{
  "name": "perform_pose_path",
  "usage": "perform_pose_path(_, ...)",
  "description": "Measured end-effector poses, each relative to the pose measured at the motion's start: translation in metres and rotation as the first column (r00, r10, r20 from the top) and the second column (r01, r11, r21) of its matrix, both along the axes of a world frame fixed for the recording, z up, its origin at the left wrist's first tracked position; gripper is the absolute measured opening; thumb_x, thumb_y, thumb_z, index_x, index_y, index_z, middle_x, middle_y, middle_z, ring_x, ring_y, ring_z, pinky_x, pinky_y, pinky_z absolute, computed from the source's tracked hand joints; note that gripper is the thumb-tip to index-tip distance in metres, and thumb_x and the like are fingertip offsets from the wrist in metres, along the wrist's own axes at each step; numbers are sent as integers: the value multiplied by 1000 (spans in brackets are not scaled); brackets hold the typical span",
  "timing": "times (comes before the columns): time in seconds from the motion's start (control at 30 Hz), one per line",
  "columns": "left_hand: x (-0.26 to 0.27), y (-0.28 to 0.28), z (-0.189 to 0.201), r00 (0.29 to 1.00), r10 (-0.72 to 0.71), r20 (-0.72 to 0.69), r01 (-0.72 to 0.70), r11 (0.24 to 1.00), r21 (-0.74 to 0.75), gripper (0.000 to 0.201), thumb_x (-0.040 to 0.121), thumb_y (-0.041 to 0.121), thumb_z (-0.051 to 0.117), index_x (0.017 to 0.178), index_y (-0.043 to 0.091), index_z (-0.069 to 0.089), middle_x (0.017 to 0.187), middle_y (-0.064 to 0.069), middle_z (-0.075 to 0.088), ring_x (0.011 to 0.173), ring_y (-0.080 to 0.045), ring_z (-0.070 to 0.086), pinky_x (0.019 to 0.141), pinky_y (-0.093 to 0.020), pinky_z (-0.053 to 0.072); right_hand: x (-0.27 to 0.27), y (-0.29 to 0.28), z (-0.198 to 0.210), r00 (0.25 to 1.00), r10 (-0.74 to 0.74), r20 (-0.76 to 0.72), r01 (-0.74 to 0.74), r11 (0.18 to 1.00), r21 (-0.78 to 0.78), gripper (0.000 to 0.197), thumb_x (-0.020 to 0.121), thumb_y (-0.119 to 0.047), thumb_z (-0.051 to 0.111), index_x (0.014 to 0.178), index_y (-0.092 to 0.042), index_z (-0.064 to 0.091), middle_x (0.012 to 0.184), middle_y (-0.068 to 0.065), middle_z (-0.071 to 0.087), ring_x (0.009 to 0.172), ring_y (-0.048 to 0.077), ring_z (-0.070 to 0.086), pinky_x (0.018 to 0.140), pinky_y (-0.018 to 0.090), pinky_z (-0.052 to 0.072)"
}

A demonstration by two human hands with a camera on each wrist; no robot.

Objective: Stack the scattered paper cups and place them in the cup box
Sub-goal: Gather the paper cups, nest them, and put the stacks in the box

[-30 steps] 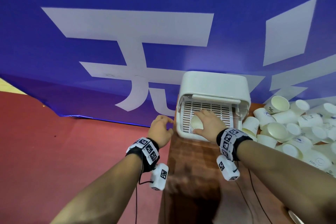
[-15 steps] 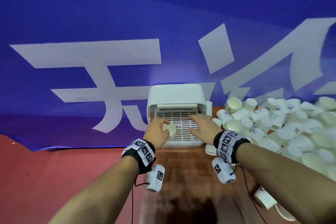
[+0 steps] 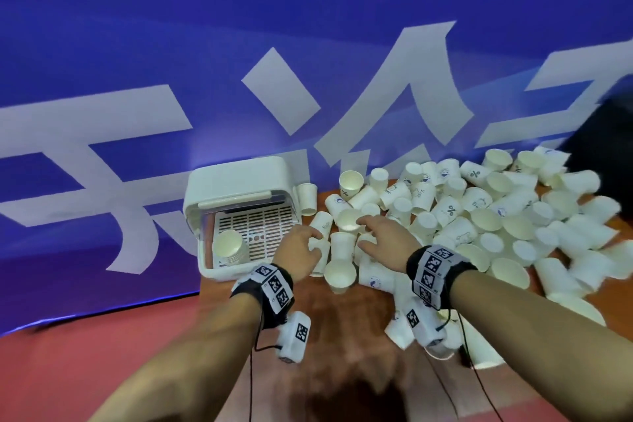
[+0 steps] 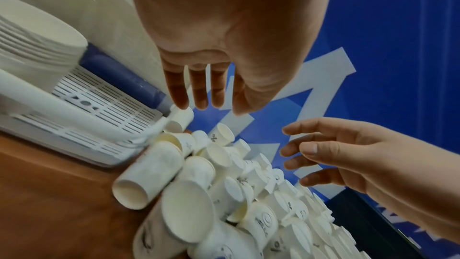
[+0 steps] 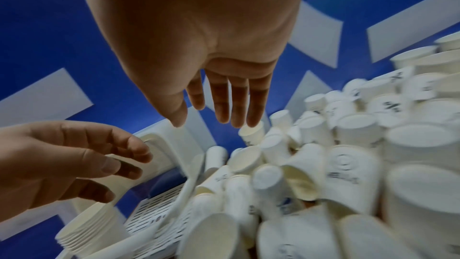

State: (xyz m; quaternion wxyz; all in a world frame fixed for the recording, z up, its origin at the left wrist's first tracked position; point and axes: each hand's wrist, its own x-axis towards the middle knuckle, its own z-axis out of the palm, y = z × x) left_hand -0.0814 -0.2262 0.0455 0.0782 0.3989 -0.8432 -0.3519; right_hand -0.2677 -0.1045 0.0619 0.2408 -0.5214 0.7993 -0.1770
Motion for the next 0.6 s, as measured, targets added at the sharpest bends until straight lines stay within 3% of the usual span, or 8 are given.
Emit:
perform_pose_path(0.27,-63,64,-9,997,-50,53,48,998,32,28,86,11,62,113,17,64,123,-4,53,106,-18,55,84,-22,39,-67,81,-13,996,-84,22,83,996,31,51,93,-32,59,141,-21,46,129,7,57,115,20,55,94,33,45)
perform_pose_path(0.43,-79,86,-19,994,-67,91,62,996,65,32,85,10,60,117,16,62,123,-8,53,94,-24,58,76,-29,45,-89,112,-24,996,-76,41,74,996,53,50,93,-27,59,140,-16,47,133,8,56,120,22,53,98,32,42)
perform_pose_path(0.6,-97,105,-35,983,-125,132,121,992,36,35,84,11,62,119,15,63,122,-9,54,108,-23,55,87,-24,40,-102,135,-37,998,-43,38,37,988,150,51,90,-25,62,139,-21,47,128,8,54,115,22,53,95,31,43)
